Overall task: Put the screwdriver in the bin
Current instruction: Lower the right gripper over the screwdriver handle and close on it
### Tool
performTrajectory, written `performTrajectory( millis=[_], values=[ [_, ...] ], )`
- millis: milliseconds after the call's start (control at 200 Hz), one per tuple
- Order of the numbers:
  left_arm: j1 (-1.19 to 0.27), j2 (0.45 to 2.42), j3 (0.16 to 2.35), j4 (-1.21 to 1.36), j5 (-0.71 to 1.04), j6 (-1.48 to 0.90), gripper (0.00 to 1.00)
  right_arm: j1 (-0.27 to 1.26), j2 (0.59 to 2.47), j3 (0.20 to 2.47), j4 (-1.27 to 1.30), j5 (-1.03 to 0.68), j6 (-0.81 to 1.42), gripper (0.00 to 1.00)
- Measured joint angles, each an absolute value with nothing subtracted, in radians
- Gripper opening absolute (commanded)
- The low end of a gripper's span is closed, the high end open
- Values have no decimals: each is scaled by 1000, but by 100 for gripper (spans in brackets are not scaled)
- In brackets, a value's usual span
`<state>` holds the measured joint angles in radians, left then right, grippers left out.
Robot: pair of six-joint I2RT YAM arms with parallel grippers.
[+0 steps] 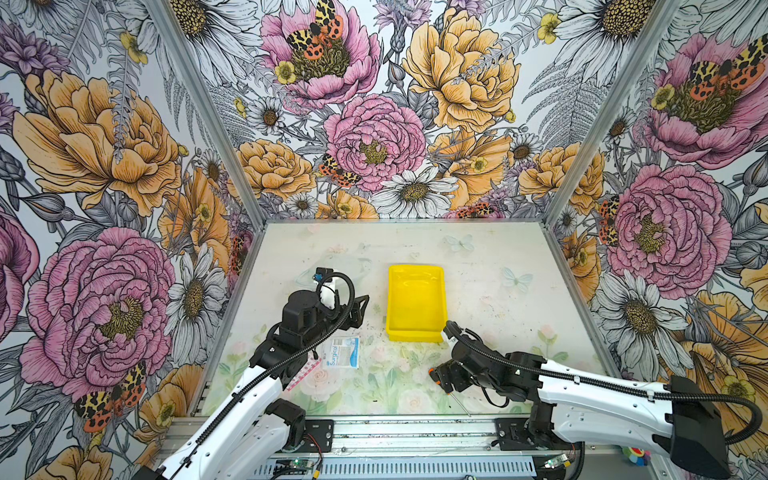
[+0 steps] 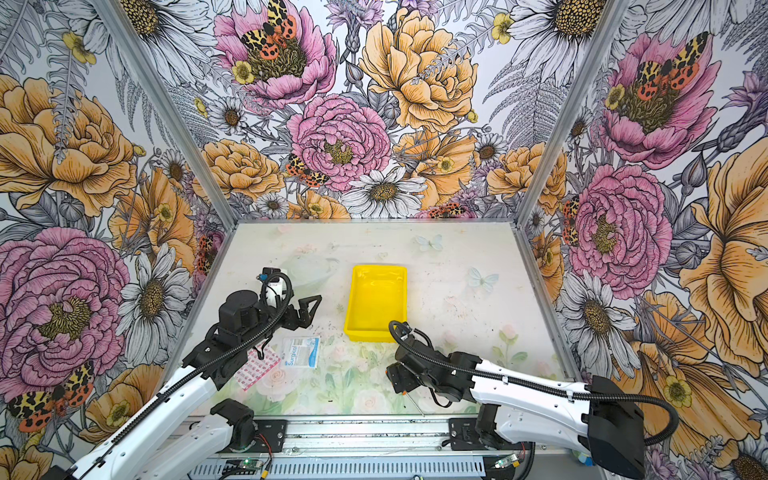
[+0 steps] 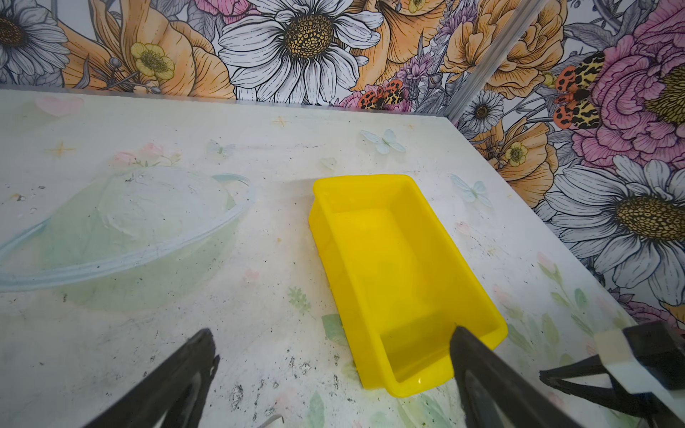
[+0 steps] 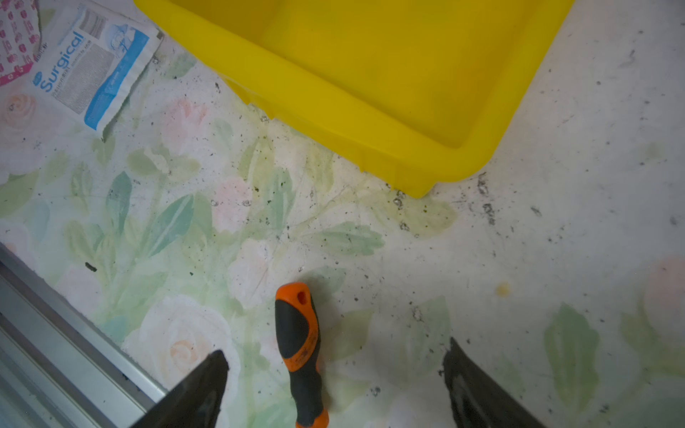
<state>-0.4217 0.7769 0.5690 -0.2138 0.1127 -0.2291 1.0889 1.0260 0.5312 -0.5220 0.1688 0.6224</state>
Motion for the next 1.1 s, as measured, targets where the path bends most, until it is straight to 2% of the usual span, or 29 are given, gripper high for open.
performTrajectory(
  millis=[425, 666, 906, 1026, 1101],
  values=[
    [-455, 698, 569, -260, 68, -229, 99, 1179, 1177, 531, -501, 187, 640, 88],
    [-471, 656, 568, -290, 37, -230, 99, 1195, 1224, 531, -472, 187, 648, 67],
    [-482, 639, 568, -311, 14, -230, 99, 1198, 1267, 531, -451, 187, 654, 57],
    [-482, 633, 568, -319, 7, -230, 99, 1200, 1271, 531, -440, 188, 661, 47],
    [-482, 630, 568, -319, 4, -231, 99, 1200, 1271, 531, -434, 188, 662, 36]
  ],
)
